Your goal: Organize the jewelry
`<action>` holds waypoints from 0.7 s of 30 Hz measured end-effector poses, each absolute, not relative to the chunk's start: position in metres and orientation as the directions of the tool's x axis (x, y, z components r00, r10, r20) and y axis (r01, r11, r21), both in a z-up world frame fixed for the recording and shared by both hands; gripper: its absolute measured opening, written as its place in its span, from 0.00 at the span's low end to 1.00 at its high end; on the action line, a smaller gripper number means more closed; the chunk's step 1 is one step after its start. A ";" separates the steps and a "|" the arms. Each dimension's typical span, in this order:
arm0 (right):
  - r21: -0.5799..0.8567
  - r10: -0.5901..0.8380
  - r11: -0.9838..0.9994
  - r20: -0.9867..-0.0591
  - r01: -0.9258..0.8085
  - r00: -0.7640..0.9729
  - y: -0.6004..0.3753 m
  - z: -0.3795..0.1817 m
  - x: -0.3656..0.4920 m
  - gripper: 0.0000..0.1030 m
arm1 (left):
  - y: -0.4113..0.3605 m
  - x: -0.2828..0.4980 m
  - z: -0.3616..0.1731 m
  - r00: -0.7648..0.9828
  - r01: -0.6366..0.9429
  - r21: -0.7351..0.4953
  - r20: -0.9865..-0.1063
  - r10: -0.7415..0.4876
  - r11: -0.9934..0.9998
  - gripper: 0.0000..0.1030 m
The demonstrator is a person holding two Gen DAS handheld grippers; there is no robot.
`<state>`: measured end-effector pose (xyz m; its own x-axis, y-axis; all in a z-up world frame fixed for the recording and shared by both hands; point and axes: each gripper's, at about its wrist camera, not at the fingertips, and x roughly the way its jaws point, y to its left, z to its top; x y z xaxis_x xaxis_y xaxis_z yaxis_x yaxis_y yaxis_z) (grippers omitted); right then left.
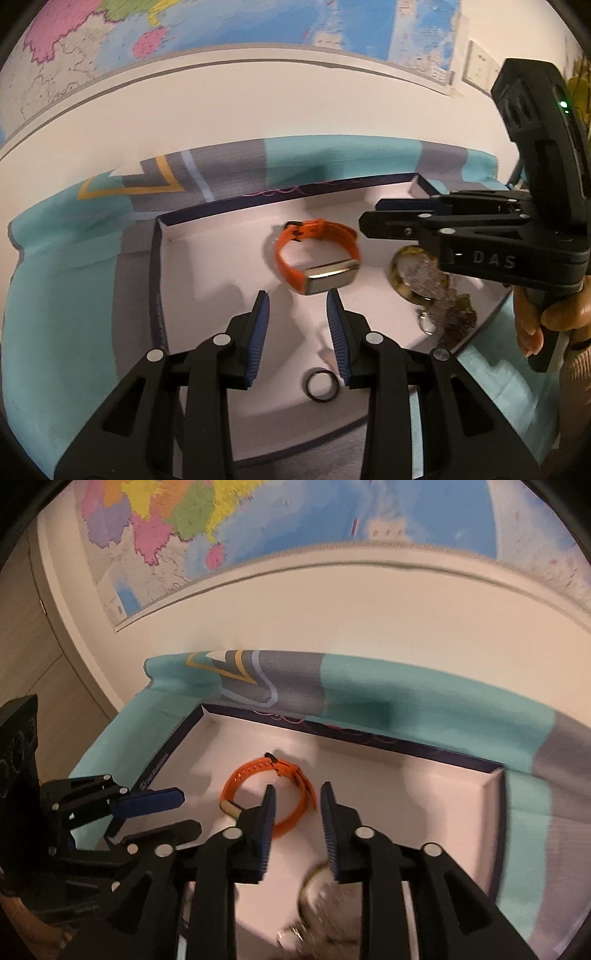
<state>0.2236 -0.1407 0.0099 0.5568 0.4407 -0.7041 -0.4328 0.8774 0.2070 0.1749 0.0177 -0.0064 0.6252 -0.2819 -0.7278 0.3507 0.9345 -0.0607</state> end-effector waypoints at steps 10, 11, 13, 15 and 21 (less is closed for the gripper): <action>0.096 0.354 0.897 -0.742 -0.432 0.570 -0.167 0.002 0.179 0.32 | -0.005 0.139 -0.003 0.631 0.414 -0.028 -0.711 -0.309 0.910 0.41; 0.090 0.347 0.899 -0.743 -0.428 0.572 -0.168 0.000 0.175 0.32 | -0.006 0.136 -0.003 0.632 0.414 -0.029 -0.710 -0.310 0.910 0.41; 0.102 0.355 0.899 -0.737 -0.425 0.574 -0.170 -0.002 0.169 0.33 | -0.006 0.130 -0.004 0.631 0.410 -0.039 -0.709 -0.315 0.911 0.43; 0.113 0.359 0.904 -0.723 -0.412 0.590 -0.175 -0.001 0.160 0.47 | -0.006 0.123 -0.005 0.638 0.396 -0.046 -0.705 -0.310 0.917 0.47; 0.106 0.338 0.921 -0.691 -0.374 0.638 -0.178 -0.001 0.127 0.63 | -0.001 0.101 -0.003 0.665 0.347 -0.073 -0.683 -0.300 0.935 0.66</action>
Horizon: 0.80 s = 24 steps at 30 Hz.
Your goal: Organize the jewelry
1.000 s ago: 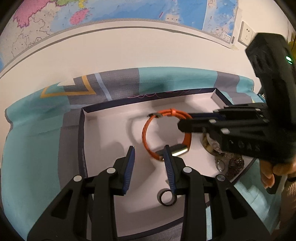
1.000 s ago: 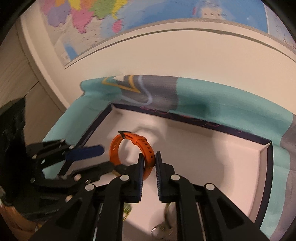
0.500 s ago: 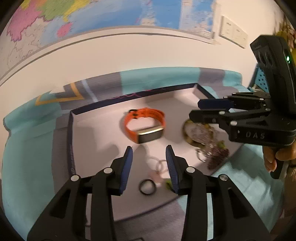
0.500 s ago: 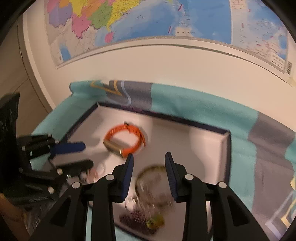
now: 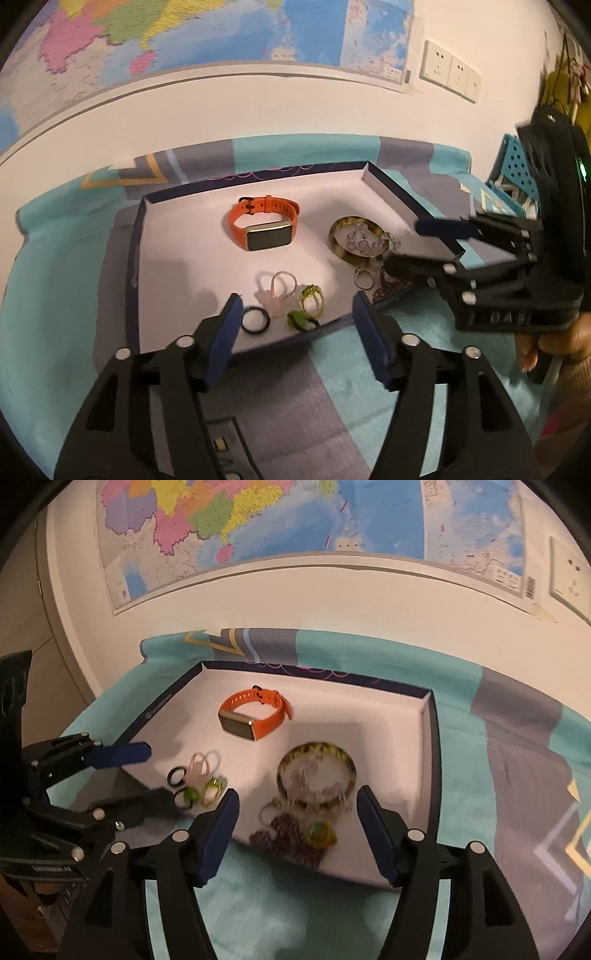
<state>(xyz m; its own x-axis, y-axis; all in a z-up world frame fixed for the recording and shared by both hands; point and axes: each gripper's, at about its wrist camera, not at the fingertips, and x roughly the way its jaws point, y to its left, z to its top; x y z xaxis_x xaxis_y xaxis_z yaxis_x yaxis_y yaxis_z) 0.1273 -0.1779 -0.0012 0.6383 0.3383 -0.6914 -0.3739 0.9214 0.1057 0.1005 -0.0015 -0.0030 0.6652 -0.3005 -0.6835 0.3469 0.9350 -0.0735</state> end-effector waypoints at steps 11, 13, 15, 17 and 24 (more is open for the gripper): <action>0.077 0.281 0.948 -0.666 -0.310 0.692 -0.185 -0.007 0.083 0.83 | 0.006 0.061 -0.005 0.711 0.258 -0.062 -0.663 -0.233 0.964 0.94; 0.068 0.272 0.949 -0.667 -0.307 0.693 -0.183 -0.010 0.077 0.85 | 0.007 0.057 -0.007 0.708 0.249 -0.058 -0.670 -0.223 0.967 0.94; 0.069 0.271 0.950 -0.670 -0.305 0.691 -0.183 -0.011 0.073 0.87 | 0.006 0.053 -0.008 0.707 0.234 -0.057 -0.675 -0.210 0.971 0.94; 0.070 0.264 0.953 -0.666 -0.293 0.698 -0.184 -0.013 0.068 0.90 | 0.007 0.050 -0.009 0.709 0.217 -0.060 -0.676 -0.200 0.974 0.94; 0.062 0.233 0.964 -0.662 -0.258 0.712 -0.186 -0.013 0.054 0.93 | 0.009 0.040 -0.008 0.733 0.141 -0.044 -0.667 -0.134 0.989 0.95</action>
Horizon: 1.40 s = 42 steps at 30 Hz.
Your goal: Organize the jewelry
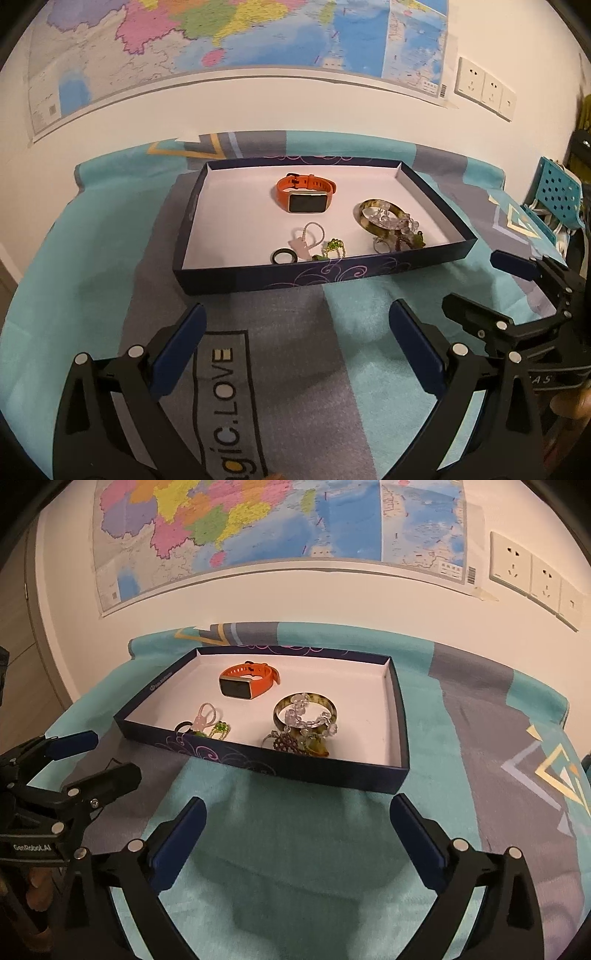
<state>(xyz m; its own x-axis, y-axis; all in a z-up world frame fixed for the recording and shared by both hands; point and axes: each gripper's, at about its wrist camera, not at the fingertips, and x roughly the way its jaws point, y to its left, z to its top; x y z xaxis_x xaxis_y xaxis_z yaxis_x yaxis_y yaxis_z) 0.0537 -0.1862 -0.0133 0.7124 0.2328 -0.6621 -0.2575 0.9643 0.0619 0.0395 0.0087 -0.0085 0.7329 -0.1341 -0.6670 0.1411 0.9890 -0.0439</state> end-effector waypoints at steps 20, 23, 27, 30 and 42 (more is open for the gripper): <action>0.063 0.219 0.969 -0.660 -0.238 0.718 -0.183 -0.013 0.039 0.93 | 0.011 0.027 -0.008 0.743 0.093 -0.006 -0.666 -0.074 0.996 0.95; 0.063 0.220 0.969 -0.662 -0.239 0.717 -0.181 -0.013 0.037 0.93 | 0.012 0.026 -0.009 0.740 0.092 -0.003 -0.669 -0.071 0.996 0.95; 0.062 0.221 0.968 -0.663 -0.242 0.715 -0.180 -0.014 0.035 0.93 | 0.012 0.025 -0.009 0.736 0.092 -0.005 -0.674 -0.072 0.996 0.95; 0.062 0.221 0.968 -0.670 -0.243 0.709 -0.179 -0.015 0.035 0.93 | 0.013 0.024 -0.009 0.736 0.091 -0.005 -0.673 -0.070 0.996 0.95; 0.064 0.226 0.966 -0.675 -0.249 0.703 -0.177 -0.016 0.033 0.93 | 0.010 0.025 -0.015 0.721 0.098 -0.016 -0.688 -0.082 0.995 0.95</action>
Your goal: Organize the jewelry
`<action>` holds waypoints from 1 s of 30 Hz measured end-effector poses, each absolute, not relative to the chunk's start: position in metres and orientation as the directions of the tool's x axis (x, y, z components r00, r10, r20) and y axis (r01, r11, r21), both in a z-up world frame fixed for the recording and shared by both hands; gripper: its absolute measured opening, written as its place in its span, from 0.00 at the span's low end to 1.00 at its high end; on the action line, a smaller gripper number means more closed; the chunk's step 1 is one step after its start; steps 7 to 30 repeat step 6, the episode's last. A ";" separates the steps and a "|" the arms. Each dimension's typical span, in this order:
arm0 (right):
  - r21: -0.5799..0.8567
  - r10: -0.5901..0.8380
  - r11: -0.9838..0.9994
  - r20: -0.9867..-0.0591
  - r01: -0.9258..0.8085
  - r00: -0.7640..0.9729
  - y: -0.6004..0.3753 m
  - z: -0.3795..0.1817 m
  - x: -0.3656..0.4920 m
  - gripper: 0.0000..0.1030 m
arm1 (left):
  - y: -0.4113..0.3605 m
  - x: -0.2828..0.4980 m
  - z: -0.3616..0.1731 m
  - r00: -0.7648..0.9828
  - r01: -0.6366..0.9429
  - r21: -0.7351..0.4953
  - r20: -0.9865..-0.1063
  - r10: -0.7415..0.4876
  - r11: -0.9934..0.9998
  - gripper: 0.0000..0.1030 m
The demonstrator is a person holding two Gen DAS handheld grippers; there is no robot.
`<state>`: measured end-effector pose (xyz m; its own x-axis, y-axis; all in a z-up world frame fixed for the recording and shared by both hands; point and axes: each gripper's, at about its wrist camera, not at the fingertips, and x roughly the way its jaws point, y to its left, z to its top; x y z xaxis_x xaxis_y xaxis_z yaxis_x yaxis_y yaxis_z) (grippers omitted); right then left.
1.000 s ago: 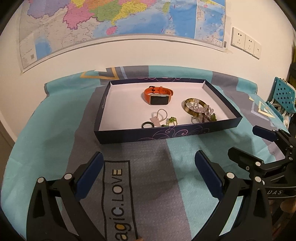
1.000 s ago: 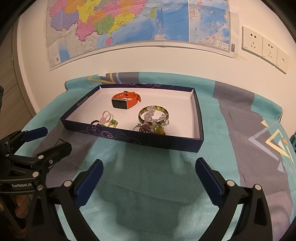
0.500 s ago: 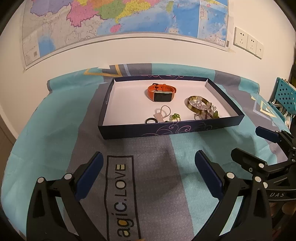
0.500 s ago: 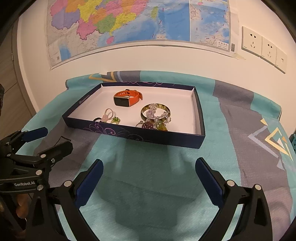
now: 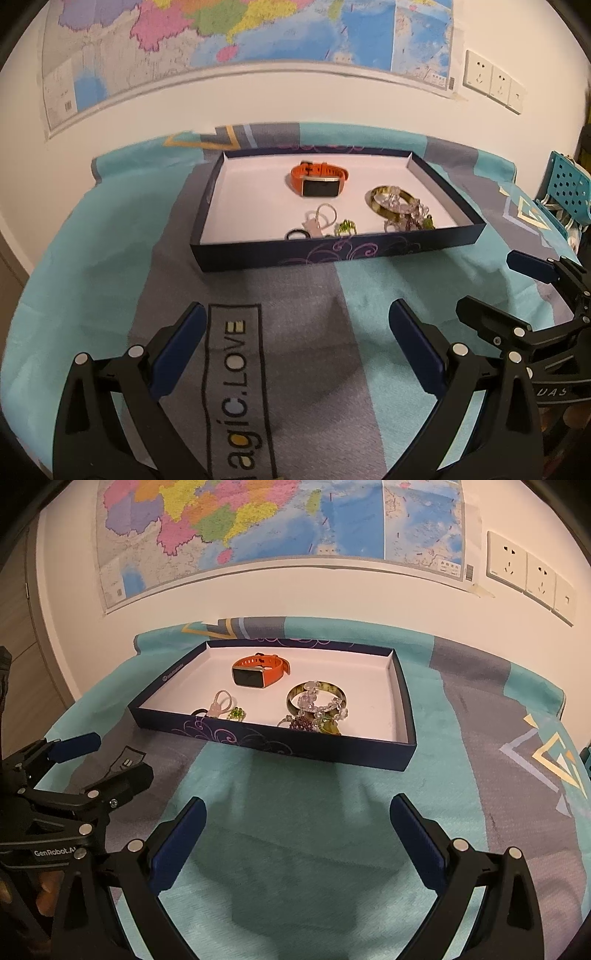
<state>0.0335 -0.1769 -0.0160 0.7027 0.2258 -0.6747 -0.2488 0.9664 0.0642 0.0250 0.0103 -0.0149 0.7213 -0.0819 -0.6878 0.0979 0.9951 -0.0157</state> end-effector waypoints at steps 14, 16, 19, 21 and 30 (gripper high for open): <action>0.029 0.193 0.970 -0.698 -0.242 0.690 -0.184 -0.020 0.036 0.93 | 0.015 0.035 -0.028 0.662 0.090 -0.064 -0.742 -0.108 0.994 0.95; 0.029 0.193 0.970 -0.698 -0.242 0.690 -0.184 -0.020 0.036 0.93 | 0.015 0.035 -0.028 0.662 0.090 -0.064 -0.742 -0.108 0.994 0.95; 0.029 0.193 0.970 -0.698 -0.242 0.690 -0.184 -0.020 0.036 0.93 | 0.015 0.035 -0.028 0.662 0.090 -0.064 -0.742 -0.108 0.994 0.95; 0.029 0.193 0.970 -0.698 -0.242 0.690 -0.184 -0.020 0.036 0.93 | 0.015 0.035 -0.028 0.662 0.090 -0.064 -0.742 -0.108 0.994 0.95; 0.029 0.193 0.970 -0.698 -0.242 0.690 -0.184 -0.020 0.036 0.93 | 0.015 0.035 -0.028 0.662 0.090 -0.064 -0.742 -0.108 0.994 0.95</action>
